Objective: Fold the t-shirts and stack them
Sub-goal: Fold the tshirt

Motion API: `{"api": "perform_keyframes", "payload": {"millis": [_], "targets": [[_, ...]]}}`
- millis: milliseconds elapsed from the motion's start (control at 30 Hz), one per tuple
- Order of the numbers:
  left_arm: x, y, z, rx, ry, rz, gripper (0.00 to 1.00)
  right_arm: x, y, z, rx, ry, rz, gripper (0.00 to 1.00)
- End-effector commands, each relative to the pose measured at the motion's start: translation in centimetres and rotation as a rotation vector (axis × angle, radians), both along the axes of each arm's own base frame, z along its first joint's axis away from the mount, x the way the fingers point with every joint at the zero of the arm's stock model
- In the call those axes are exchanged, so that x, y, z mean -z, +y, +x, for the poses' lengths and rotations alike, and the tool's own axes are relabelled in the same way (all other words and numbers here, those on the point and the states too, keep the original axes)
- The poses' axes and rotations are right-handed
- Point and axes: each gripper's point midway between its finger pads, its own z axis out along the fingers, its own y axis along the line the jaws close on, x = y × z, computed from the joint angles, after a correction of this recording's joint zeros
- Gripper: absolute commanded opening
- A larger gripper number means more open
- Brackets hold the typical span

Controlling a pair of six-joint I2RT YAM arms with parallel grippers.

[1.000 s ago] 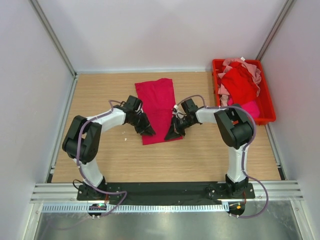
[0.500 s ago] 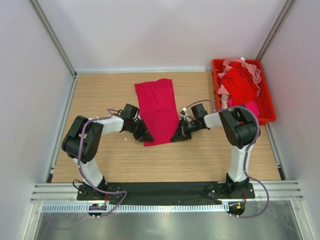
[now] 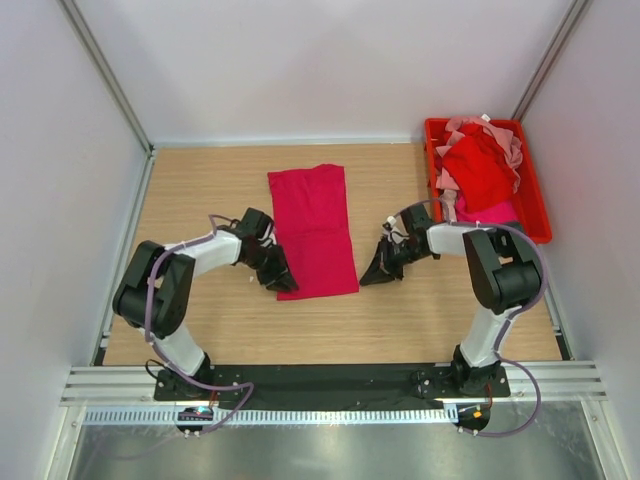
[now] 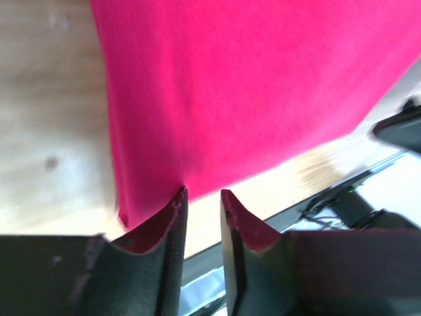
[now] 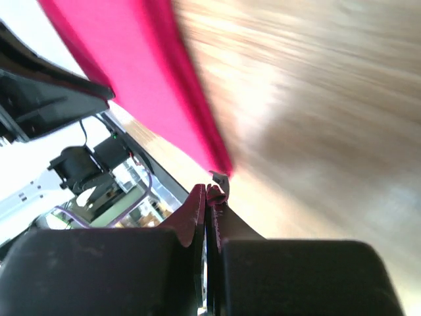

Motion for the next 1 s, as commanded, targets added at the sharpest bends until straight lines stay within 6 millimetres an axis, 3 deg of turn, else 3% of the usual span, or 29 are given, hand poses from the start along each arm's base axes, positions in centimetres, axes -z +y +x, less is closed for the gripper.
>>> {"api": "perform_keyframes", "payload": {"millis": [0, 67, 133, 167, 233, 300, 333, 367, 433, 567, 733, 833, 967], "targets": [[-4.0, 0.9, 0.9, 0.054, -0.093, 0.037, 0.29, -3.7, 0.6, 2.4, -0.017, -0.116, -0.045, 0.01], [-6.0, 0.6, 2.2, 0.052, -0.150, 0.025, 0.31, -5.1, 1.4, 4.5, -0.017, -0.168, -0.045, 0.01], [-6.9, 0.8, 3.4, 0.031, -0.176, 0.018, 0.32, -4.7, 2.1, 5.9, -0.023, -0.164, -0.055, 0.01], [-7.5, 0.7, 4.2, 0.024, -0.195, 0.006, 0.33, -5.8, 2.7, 7.6, -0.022, -0.197, -0.048, 0.02], [-7.8, 1.2, 6.4, -0.005, -0.218, 0.002, 0.33, -5.8, 3.7, 9.9, -0.022, -0.210, -0.055, 0.04], [-7.3, 1.5, 8.6, -0.021, -0.222, 0.002, 0.32, -5.6, 4.1, 11.6, -0.019, -0.217, -0.057, 0.05], [-7.0, 1.8, 9.5, -0.029, -0.226, 0.002, 0.30, -4.5, 4.3, 12.3, -0.017, -0.197, -0.066, 0.05], [-6.6, 2.7, 10.7, -0.058, -0.223, -0.001, 0.30, -5.4, 4.9, 13.7, -0.016, -0.223, -0.055, 0.05], [-5.6, 2.6, 12.8, -0.075, -0.218, -0.039, 0.27, -5.1, 5.5, 15.0, -0.013, -0.212, -0.035, 0.05], [-3.8, 3.0, 15.9, -0.107, -0.208, -0.052, 0.25, -3.2, 6.6, 17.5, 0.012, -0.186, -0.014, 0.04], [-1.3, 2.9, 17.4, -0.118, -0.188, -0.049, 0.25, -0.1, 5.8, 18.1, 0.022, -0.149, -0.039, 0.02], [0.4, 3.4, 17.2, -0.124, -0.165, -0.012, 0.24, 2.0, 4.7, 18.0, 0.018, -0.129, -0.079, 0.02], [2.6, 4.7, 14.9, -0.126, -0.088, 0.063, 0.23, 3.8, 3.5, 16.2, -0.009, -0.090, -0.138, 0.01]]}}
